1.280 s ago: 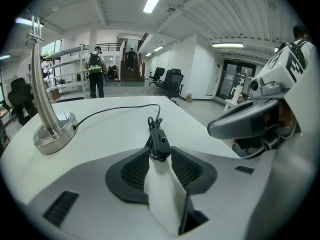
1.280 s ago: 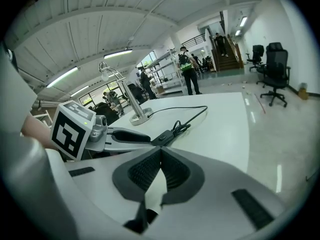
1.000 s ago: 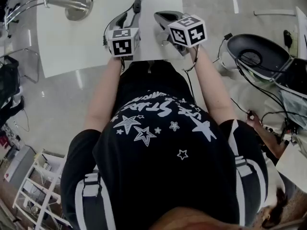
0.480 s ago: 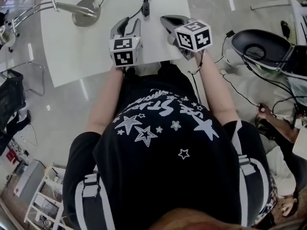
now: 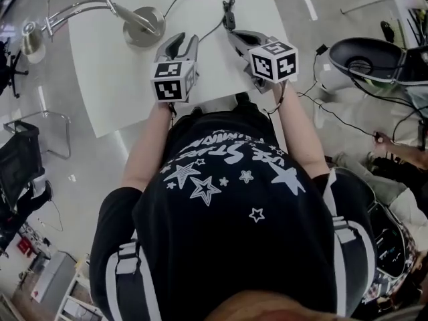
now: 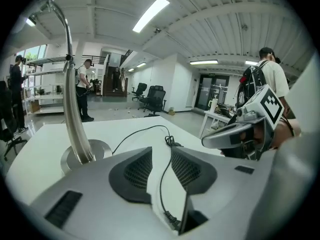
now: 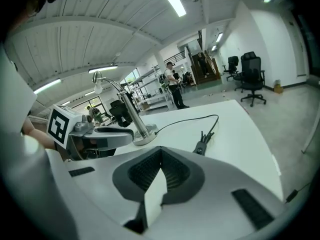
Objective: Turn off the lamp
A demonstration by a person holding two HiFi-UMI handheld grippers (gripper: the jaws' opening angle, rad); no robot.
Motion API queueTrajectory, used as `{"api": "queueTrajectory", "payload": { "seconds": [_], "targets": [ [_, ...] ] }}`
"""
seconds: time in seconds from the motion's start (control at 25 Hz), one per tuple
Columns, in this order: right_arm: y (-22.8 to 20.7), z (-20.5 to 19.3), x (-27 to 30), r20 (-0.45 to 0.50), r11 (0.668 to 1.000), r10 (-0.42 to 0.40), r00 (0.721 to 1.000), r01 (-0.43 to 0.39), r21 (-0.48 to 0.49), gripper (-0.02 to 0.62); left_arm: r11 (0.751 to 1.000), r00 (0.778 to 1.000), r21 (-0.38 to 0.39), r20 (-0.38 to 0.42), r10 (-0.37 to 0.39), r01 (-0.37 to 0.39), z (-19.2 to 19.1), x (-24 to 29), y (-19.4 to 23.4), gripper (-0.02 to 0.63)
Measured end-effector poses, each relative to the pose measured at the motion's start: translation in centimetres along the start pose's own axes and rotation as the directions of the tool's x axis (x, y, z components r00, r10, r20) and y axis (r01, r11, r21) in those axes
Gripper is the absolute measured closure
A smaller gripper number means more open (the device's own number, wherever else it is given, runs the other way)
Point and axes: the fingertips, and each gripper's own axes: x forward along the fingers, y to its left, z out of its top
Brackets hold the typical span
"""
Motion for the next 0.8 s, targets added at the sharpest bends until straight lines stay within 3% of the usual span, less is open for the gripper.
{"api": "queueTrajectory", "payload": {
  "seconds": [0.4, 0.8],
  "targets": [
    [6.1, -0.8, 2.3, 0.096, 0.994, -0.104, 0.990, 0.101, 0.045, 0.589, 0.990, 0.991, 0.042, 0.034, -0.133, 0.131, -0.7, -4.5, 3.4, 0.480],
    [10.2, -2.5, 0.9, 0.151, 0.974, -0.206, 0.967, 0.188, 0.123, 0.589, 0.984, 0.985, 0.047, 0.035, -0.171, 0.169, -2.1, -7.5, 5.1, 0.583]
  ]
}}
